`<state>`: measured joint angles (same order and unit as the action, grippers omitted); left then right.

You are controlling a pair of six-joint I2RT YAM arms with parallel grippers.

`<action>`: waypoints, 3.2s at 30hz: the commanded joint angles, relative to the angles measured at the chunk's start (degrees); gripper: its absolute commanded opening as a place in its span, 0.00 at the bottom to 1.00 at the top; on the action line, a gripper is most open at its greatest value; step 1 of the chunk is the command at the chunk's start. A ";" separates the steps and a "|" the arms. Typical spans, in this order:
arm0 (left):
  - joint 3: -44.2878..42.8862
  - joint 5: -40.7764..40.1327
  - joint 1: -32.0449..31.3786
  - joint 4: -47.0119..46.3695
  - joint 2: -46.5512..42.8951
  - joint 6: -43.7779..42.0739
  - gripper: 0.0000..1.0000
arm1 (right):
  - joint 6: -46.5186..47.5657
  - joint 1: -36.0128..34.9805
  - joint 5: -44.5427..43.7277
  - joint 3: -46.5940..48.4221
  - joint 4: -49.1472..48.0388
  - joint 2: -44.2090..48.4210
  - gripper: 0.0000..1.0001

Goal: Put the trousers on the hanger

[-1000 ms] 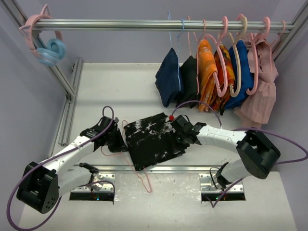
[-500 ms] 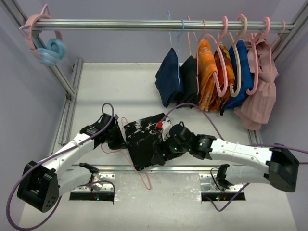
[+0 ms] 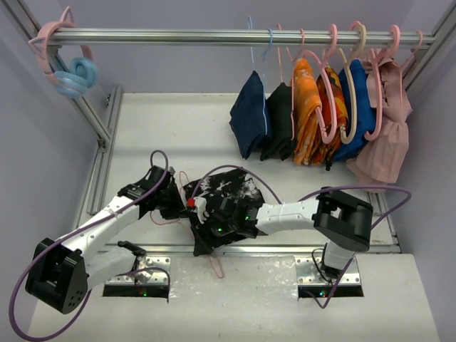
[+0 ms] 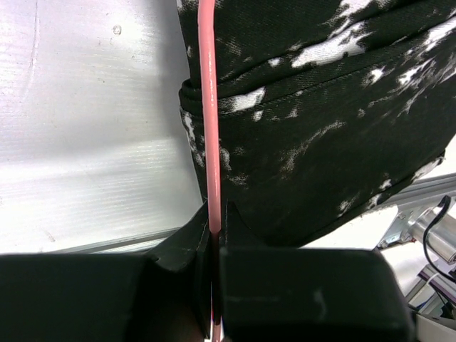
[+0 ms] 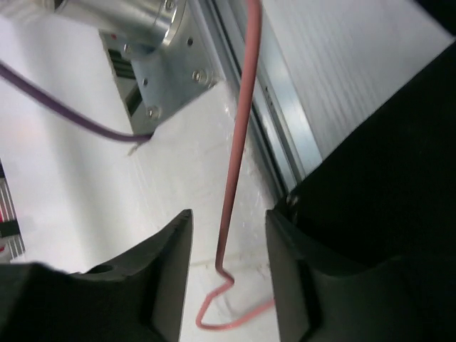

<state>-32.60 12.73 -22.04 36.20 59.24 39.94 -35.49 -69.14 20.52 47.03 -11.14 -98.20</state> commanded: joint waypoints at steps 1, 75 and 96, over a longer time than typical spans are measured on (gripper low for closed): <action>-1.47 1.79 0.16 -3.59 -1.08 1.11 0.00 | -0.62 -0.20 -0.40 2.98 -4.38 -3.26 0.33; -64.53 -36.60 22.04 33.79 -12.42 -8.58 1.00 | -14.36 1.38 9.25 17.43 -23.40 -9.40 0.00; -43.08 -40.15 22.04 24.35 -20.84 -4.41 1.00 | -15.37 10.90 0.20 30.76 -2.88 5.74 0.00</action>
<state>-78.48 -24.16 -0.23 64.85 40.57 32.80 -52.94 -60.64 23.45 71.34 -13.78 -99.06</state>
